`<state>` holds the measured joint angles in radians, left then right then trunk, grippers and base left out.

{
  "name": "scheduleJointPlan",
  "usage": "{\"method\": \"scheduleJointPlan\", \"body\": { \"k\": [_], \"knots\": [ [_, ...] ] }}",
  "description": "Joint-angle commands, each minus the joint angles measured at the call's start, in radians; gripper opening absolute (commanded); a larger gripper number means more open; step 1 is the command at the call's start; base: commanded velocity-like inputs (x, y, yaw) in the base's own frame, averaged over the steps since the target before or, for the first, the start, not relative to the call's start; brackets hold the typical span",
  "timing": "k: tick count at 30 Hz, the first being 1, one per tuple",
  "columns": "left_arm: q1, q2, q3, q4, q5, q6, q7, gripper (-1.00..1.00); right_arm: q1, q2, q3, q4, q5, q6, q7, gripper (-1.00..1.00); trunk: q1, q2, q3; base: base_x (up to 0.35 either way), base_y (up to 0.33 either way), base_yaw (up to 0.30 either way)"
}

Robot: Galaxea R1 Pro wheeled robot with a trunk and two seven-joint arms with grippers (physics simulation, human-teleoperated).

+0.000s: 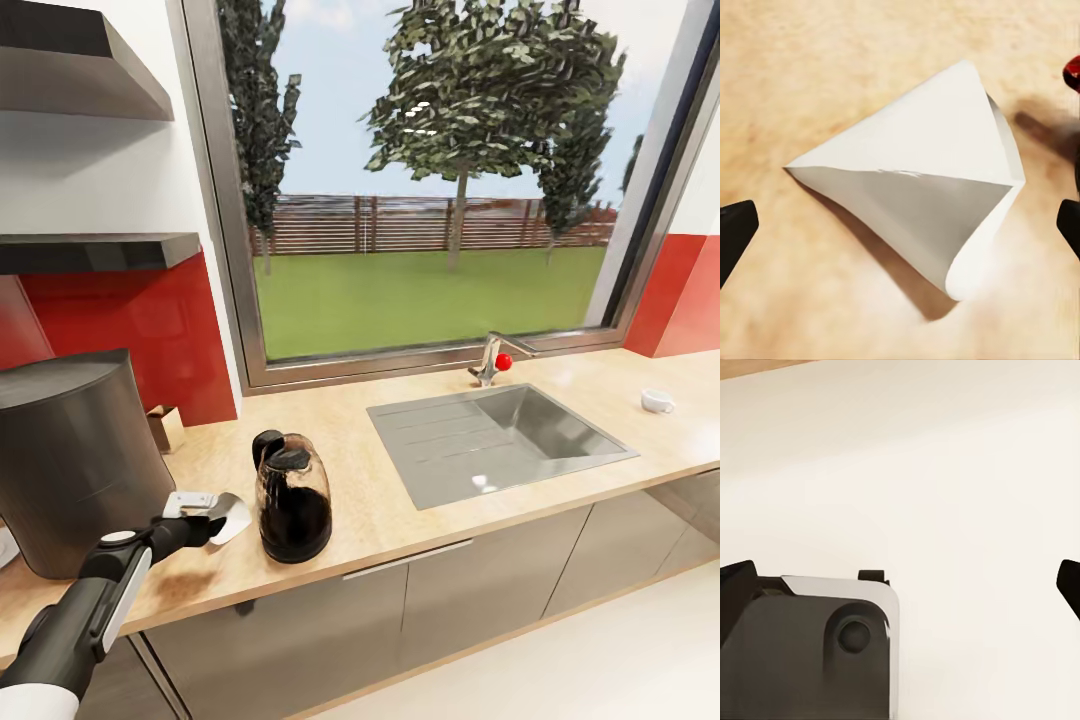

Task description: Set up a coffee station on the kitchen countertop: keep the coffee maker on the countertop, move the bottle of coffee from the kitchen shelf to the counter next to the coffee maker, place a paper coffee filter on top of the coffee maker, put the saucer next to the coffee maker with the coffee cup on the saucer, and place the electric kettle next to the coffee maker.

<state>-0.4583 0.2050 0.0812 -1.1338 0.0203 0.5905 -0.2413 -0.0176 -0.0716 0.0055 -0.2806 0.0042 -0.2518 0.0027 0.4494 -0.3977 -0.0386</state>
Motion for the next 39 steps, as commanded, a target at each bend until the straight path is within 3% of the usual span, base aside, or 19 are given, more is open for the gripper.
{"method": "scheduleJointPlan", "body": {
  "k": [1,39],
  "knots": [
    [-0.001,0.0,0.002,-0.001,0.002,0.006,-0.002,1.0,-0.001,-0.001,0.001,0.0,0.0,-0.003,0.0,1.0,0.001,-0.002,-0.002,0.0,0.0,0.0],
    [0.0,-0.01,-0.008,0.0,0.002,0.006,0.002,1.0,-0.001,-0.001,-0.001,0.001,0.0,-0.004,-0.001,1.0,0.001,-0.002,-0.002,0.051,0.0,0.0]
  ]
}}
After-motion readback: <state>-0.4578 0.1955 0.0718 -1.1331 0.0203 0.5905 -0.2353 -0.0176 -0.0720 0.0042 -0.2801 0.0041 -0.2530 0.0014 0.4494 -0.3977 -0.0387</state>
